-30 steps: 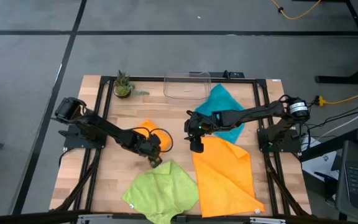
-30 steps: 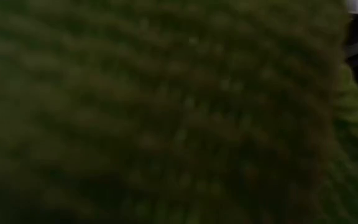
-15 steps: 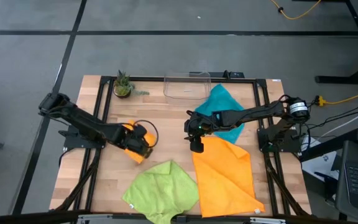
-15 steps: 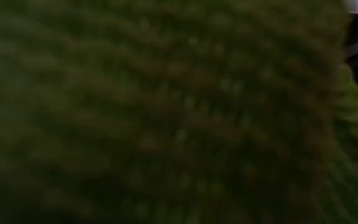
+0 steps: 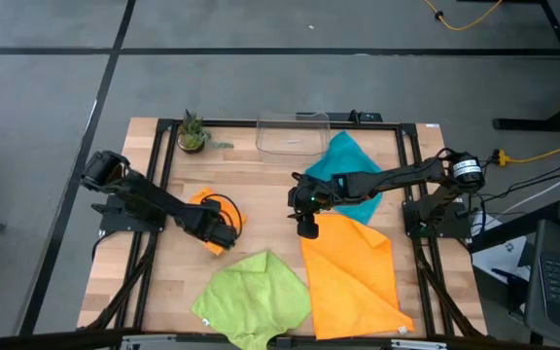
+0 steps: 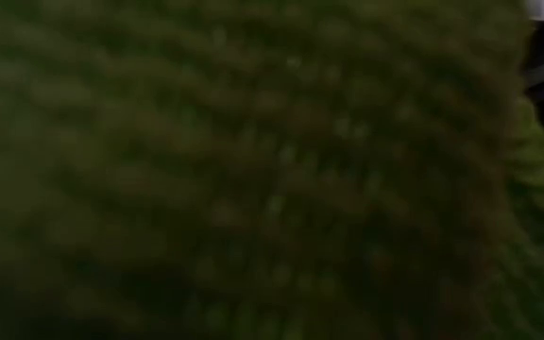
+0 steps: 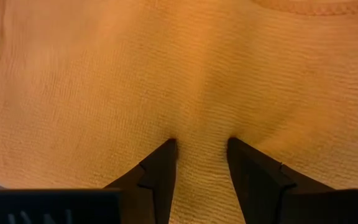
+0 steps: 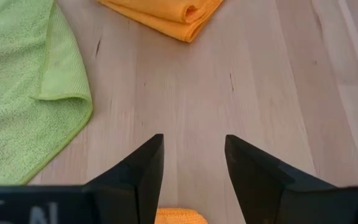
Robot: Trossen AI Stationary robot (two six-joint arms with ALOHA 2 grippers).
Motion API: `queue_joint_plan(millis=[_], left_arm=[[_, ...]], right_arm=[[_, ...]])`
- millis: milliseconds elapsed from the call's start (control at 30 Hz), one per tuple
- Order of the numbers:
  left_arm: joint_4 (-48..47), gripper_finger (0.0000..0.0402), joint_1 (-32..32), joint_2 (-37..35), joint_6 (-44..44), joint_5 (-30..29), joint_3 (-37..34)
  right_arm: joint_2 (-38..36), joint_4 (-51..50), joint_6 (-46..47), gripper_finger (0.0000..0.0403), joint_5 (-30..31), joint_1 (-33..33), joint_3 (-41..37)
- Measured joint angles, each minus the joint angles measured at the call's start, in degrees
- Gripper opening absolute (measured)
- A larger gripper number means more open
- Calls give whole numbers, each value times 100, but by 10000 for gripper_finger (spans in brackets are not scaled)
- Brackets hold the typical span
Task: Fold microfiber towels
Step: Fold the orange microfiber cloth
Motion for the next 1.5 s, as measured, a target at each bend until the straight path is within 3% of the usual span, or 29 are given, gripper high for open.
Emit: queue_joint_plan(millis=[467,567,867,1033,1300,1500], left_arm=[[317,132,844,53,5751,229,-3],[723,125,1056,56,6438,147,-2],[685,117,1488,112,6318,-198,747],[87,115,1431,109,6294,-182,1340],[-1924,115,846,30,5358,-156,1912],[-1581,115,217,-30,4728,-59,1552]], right_arm=[[0,-4,-22,174,-4,2,0],[0,-4,-23,174,-4,2,0],[0,-12,-24,174,-7,1,0],[0,-20,-24,174,-7,0,0],[2,-7,-24,174,-7,0,0],[4,323,-153,174,-7,2,0]])
